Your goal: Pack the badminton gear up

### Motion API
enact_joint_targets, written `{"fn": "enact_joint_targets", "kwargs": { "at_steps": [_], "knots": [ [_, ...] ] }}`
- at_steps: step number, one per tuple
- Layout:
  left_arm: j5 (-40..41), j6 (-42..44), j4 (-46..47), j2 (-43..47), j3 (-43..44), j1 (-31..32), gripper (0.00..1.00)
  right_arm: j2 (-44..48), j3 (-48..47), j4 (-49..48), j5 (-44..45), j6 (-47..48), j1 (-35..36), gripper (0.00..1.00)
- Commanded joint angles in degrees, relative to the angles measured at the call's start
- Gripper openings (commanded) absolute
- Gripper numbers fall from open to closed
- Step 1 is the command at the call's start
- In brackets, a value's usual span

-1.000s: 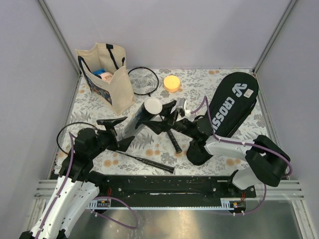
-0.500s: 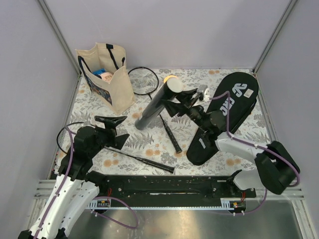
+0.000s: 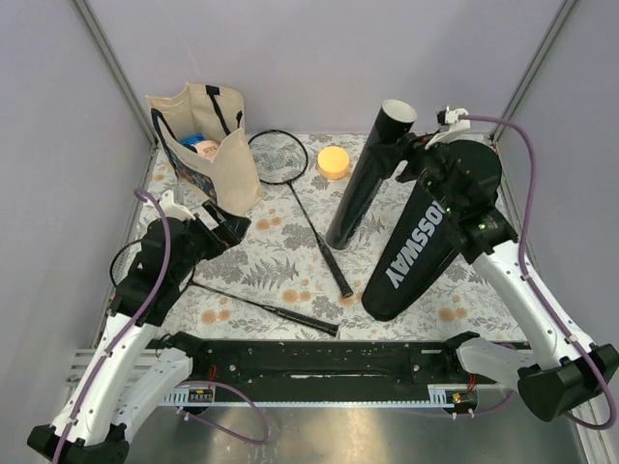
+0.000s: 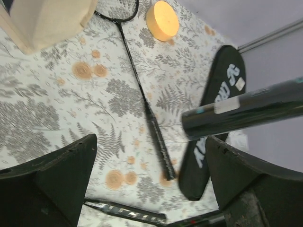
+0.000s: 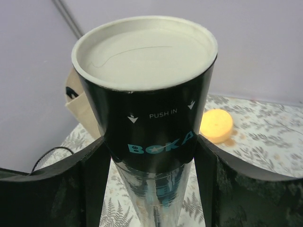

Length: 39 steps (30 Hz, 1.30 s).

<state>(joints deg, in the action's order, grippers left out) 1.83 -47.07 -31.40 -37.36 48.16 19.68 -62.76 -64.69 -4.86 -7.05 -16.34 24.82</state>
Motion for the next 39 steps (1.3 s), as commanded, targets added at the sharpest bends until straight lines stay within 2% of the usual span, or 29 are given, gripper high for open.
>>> {"fn": "enact_joint_targets", "kwargs": {
  "at_steps": [1,5,7,9,13,18,22,26,31,35,36,39],
  "knots": [
    [-1.6,17.5,6.7,0.9,-2.1,0.1,0.99,-3.8,-9.6,18.2,-5.1,-1.3,-6.1,0.38],
    [0.8,20.1,8.9,2.6,-4.2,0.1,0.99,-11.3,-15.4,19.4,-14.4,-4.5,-12.0,0.38],
    [0.0,21.1,9.3,3.4,-4.7,0.1,0.99,-17.9,-20.6,24.3,-18.7,-4.5,-14.4,0.39],
    [-0.6,21.6,9.2,3.8,-5.0,0.1,0.99,-24.4,-27.0,29.1,-21.1,-6.2,-17.3,0.38],
    [-1.4,21.5,8.7,4.5,-5.6,0.1,0.99,-35.2,-34.4,29.6,-25.6,-8.4,-21.4,0.39],
    [-3.1,21.3,8.8,3.6,-5.6,0.1,0.99,-52.1,-48.2,34.2,-32.7,-10.0,-26.5,0.46],
    [-3.9,21.5,8.3,3.4,-5.4,0.1,0.99,-66.1,-63.0,41.2,-33.6,-12.9,-30.3,0.47],
    [-3.5,22.4,7.7,2.5,-4.7,0.2,0.99,-76.9,-71.3,41.8,-33.9,-16.0,-32.6,0.48],
    [-2.1,23.1,6.1,1.2,-3.3,0.1,0.99,-82.2,-73.7,37.8,-31.6,-18.5,-33.7,0.54],
    [1.6,22.9,5.5,1.2,-3.2,0.0,0.99,-83.0,-72.6,34.5,-29.3,-21.1,-34.5,0.74],
    [2.6,22.9,5.3,1.0,-3.0,0.0,0.99,-83.1,-72.8,34.4,-29.0,-21.5,-34.7,0.76],
    [3.9,22.7,4.8,1.0,-2.7,-0.1,0.99,-81.6,-71.8,34.4,-28.9,-22.6,-35.6,0.77]
  ]
}}
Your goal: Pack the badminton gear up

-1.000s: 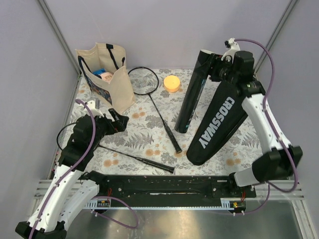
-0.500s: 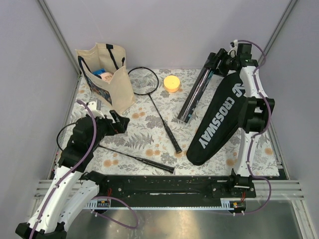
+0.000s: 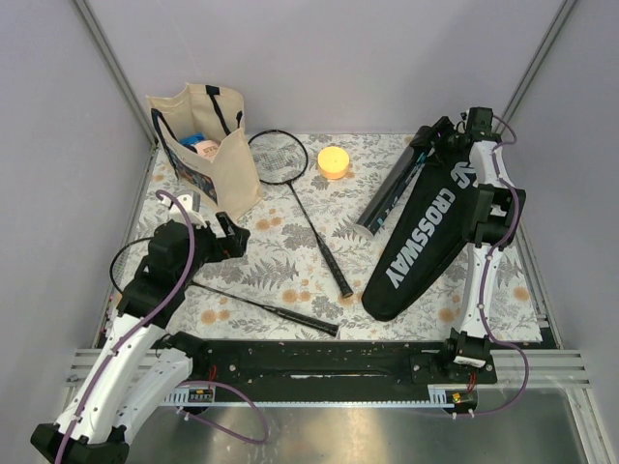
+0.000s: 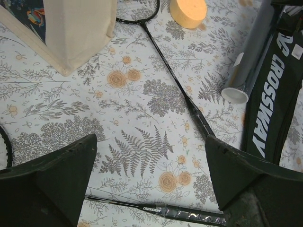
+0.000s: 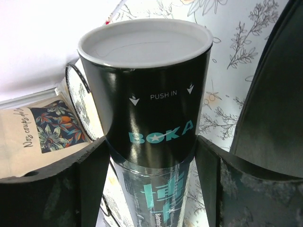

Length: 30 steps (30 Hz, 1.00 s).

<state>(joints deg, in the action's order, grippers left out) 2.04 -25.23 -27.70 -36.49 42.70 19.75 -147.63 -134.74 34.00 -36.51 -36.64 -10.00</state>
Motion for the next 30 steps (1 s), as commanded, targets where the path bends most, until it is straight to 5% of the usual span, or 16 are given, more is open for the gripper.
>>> {"fn": "enact_joint_targets", "kwargs": {
  "at_steps": [1,5,9,22,30],
  "knots": [
    [4.2,0.6,1.0,0.1,2.7,-0.1,0.99,4.4,0.1,-4.5,0.7,-2.6,-1.1,0.78],
    [6.8,-0.7,0.1,0.8,2.9,-0.3,0.99,10.0,4.3,-2.6,0.3,0.0,-1.3,0.96],
    [8.9,-1.6,-1.5,1.6,3.8,-0.7,0.99,15.1,8.5,1.4,1.7,3.5,-1.3,0.99],
    [4.3,-3.8,-4.6,2.7,2.7,-0.8,0.99,47.0,53.1,-9.2,5.7,5.0,3.8,0.86],
    [5.2,-4.4,-4.7,5.2,1.0,-0.8,0.99,57.9,70.4,-12.7,17.2,11.4,21.1,0.79]
  ]
}}
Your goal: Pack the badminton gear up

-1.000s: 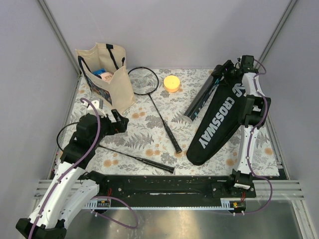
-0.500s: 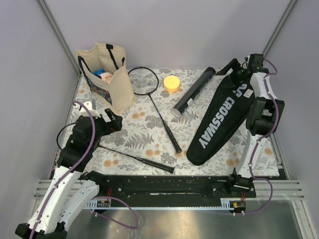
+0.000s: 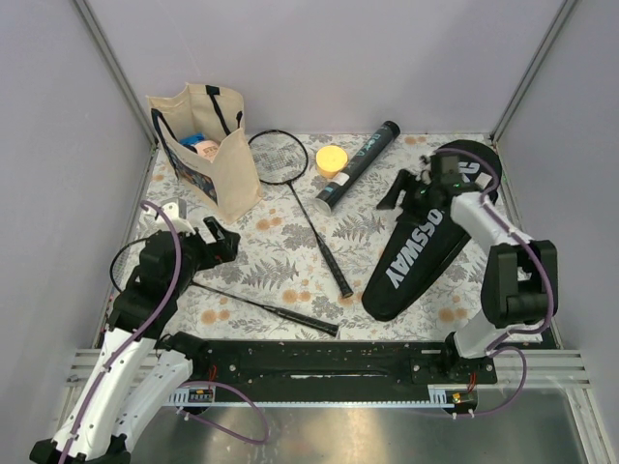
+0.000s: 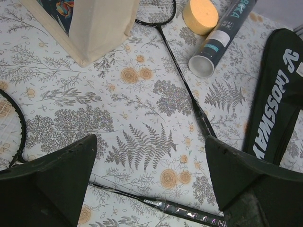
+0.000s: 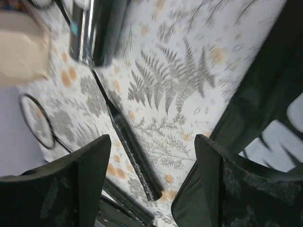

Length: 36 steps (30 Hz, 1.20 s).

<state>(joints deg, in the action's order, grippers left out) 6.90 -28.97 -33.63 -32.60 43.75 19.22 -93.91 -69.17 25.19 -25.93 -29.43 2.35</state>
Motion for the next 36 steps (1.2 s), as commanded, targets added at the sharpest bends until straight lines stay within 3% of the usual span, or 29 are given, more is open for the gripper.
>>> {"fn": "enact_joint_targets", "kwargs": {
  "at_steps": [1,8,13,21,31,36],
  "knots": [
    [0.6,-0.9,1.1,1.1,0.0,-0.2,0.99,4.7,6.0,-4.7,7.9,4.7,11.5,0.78],
    [0.0,-1.1,-0.2,0.6,0.7,-0.2,0.99,1.8,7.2,-7.9,16.8,6.0,26.5,0.7],
    [1.5,-2.8,-0.6,1.5,-0.2,-0.2,0.99,-4.0,3.1,-7.9,21.3,7.5,32.3,0.67],
    [-1.1,-5.7,-1.6,1.4,-1.2,-0.2,0.99,-14.5,-6.1,-4.3,25.1,9.0,36.4,0.59],
    [-2.7,-8.7,-1.9,-1.2,-1.5,-0.2,0.98,-19.8,-7.9,-2.9,29.0,8.3,39.9,0.56],
    [-3.7,-10.1,-1.0,-2.0,-2.4,-0.2,0.97,-19.9,-7.8,-2.5,29.5,7.6,40.3,0.44]
  ]
}}
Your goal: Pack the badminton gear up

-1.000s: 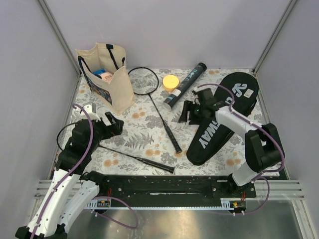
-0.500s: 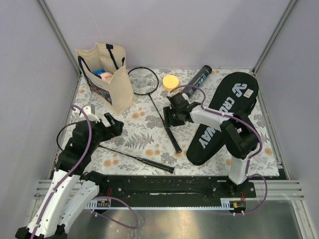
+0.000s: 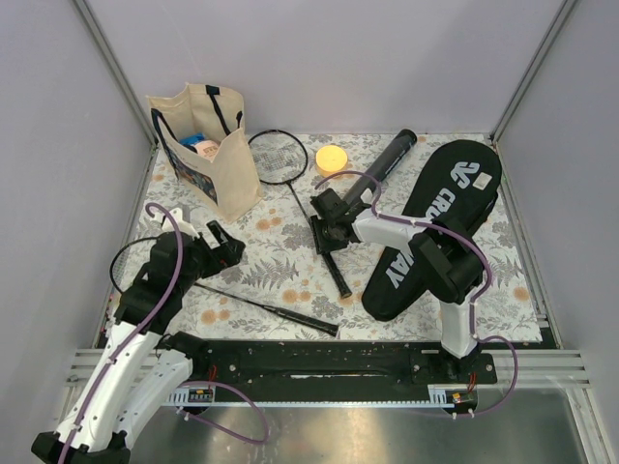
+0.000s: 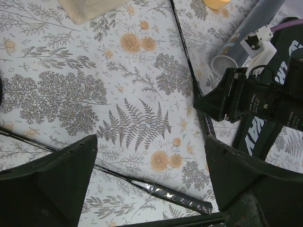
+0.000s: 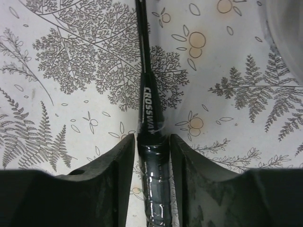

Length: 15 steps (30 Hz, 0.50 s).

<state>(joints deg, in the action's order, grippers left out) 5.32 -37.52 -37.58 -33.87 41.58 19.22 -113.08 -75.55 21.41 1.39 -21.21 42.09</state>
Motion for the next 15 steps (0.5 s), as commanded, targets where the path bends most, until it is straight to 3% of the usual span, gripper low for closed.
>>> {"fn": "enact_joint_targets", "kwargs": {
  "at_steps": [1,4,12,15],
  "knots": [
    [-2.5,-1.6,3.0,-1.1,-0.2,-0.3,0.97,-0.3,-1.3,1.2,2.0,-0.8,0.5,0.41],
    [-4.5,-1.9,4.1,-3.3,-0.3,-0.2,0.97,1.9,-0.6,0.2,1.4,-1.9,0.5,0.35],
    [-9.5,-3.9,8.6,-9.7,1.3,-0.3,0.92,7.3,1.9,-4.3,0.3,-2.8,0.5,0.06],
    [-9.2,-4.6,10.2,-10.7,1.0,-0.2,0.91,9.0,2.2,-4.9,0.7,-1.8,0.5,0.01]
  ]
}}
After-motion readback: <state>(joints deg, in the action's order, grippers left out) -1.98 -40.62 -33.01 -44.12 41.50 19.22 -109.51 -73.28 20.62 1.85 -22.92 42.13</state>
